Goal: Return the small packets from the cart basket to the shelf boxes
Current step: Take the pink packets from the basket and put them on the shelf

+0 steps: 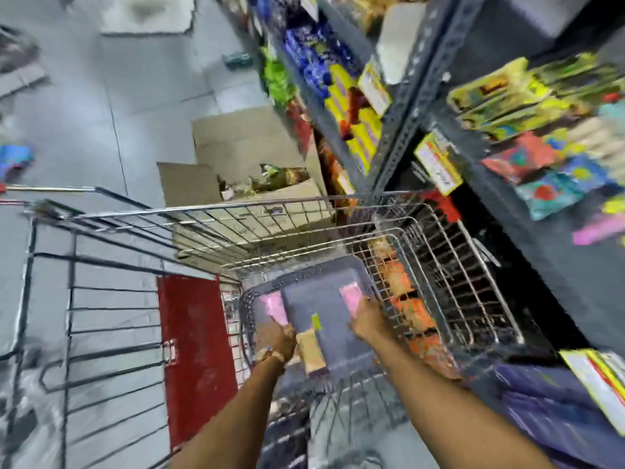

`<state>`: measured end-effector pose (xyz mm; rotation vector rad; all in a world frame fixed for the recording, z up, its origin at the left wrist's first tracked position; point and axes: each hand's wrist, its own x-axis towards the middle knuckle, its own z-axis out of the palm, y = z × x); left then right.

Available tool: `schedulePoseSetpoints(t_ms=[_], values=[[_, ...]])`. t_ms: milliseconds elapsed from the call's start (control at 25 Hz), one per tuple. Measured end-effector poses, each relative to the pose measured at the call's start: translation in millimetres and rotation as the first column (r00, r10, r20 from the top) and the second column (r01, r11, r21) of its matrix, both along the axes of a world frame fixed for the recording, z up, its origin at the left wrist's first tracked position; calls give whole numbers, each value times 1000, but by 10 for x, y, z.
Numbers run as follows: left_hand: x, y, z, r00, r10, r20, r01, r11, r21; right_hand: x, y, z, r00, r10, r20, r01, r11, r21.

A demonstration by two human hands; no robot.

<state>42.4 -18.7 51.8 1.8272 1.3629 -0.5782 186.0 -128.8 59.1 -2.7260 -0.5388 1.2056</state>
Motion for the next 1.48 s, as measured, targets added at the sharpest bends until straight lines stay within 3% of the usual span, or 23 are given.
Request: schedulePoseSetpoints(t_ms=[200,400,560,680,800,920,1000,1080,1160,1360,1480], values=[[56,345,-647,983,182,-25,-181,982,51,-18,135,-783,973,58,223,-27,990,-141],[75,485,-864,975,220,1,-220,973,71,-136,252,-1049,925,-111,364,195,959,-204],[76,527,-936,912,409,3,-409,912,-29,-216,300,-1035,930,-271,248,305,946,-113],[170,474,-858,886,458,68,-454,888,-72,-278,284,-904,871,-488,51,488,873,20],[316,294,-657,821,544,176,-501,833,-235,-273,312,-778,668,-712,-214,741,663,107],[512,65,-217,696,655,293,-486,731,-479,-144,251,-343,300,-800,-520,954,259,153],[661,-152,286,593,700,397,-390,681,-619,-35,50,143,168,-753,-636,965,-7,264],[758,-409,814,493,727,478,-251,644,-723,-14,-267,727,132,-680,-721,905,-214,368],[833,-707,1288,429,712,555,-115,653,-748,-73,-658,1228,154,-596,-788,842,-338,420],[902,-1849,2431,429,580,693,253,659,-708,-330,-1912,2339,292,-460,-839,585,-608,537],[914,-2565,2824,406,475,781,432,653,-622,-557,-2655,2828,334,-577,-745,397,-631,667]])
